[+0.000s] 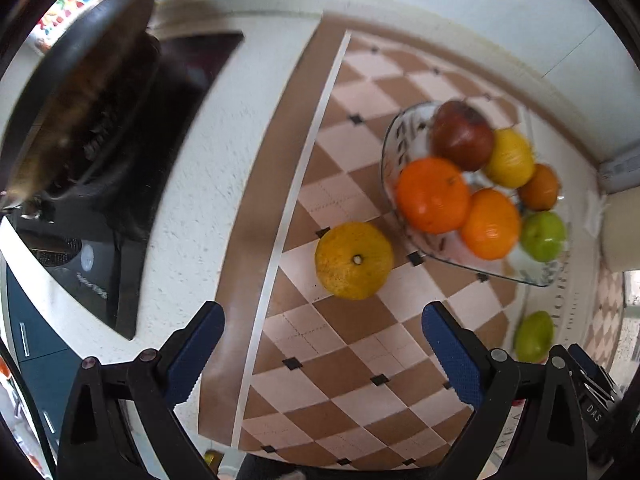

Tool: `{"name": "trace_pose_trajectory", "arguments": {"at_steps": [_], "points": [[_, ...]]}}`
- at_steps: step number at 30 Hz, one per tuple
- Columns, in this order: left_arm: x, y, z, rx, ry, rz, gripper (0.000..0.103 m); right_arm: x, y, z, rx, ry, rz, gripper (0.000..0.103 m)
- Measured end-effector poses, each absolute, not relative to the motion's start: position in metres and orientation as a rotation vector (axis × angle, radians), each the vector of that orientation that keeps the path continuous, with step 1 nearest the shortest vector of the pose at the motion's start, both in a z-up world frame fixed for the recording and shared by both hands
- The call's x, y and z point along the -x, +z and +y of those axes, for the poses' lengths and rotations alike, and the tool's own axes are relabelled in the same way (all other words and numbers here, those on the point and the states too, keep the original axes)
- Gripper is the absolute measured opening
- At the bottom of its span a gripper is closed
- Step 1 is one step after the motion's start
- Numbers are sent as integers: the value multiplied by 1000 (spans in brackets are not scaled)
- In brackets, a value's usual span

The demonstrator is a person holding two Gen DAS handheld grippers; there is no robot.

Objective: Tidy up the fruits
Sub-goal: 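Grasp the yellow lemon with left gripper while right gripper grasps the green apple, then lower lemon and green apple onto the plate and open both grippers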

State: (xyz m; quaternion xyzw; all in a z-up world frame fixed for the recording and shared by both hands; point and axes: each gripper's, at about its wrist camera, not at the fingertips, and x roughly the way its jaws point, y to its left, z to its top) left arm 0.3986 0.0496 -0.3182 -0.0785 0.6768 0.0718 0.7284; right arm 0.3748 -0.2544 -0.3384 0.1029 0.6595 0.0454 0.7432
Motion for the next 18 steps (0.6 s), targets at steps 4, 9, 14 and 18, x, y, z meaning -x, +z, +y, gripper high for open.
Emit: {"name": "trace_pose_trajectory", "arguments": {"at_steps": [4, 9, 14, 18], "points": [[-412, -348, 41, 123, 151, 1549, 101, -382, -352, -239, -172, 134, 1471, 65], [-423, -371, 32, 96, 102, 1592, 97, -389, -366, -226, -116, 155, 1503, 62], [-429, -384, 29, 86, 84, 1602, 66, -397, -381, -223, -132, 170, 1545, 58], [-429, -386, 23, 80, 62, 1585, 56, -398, -384, -220, -124, 178, 1538, 58]]}}
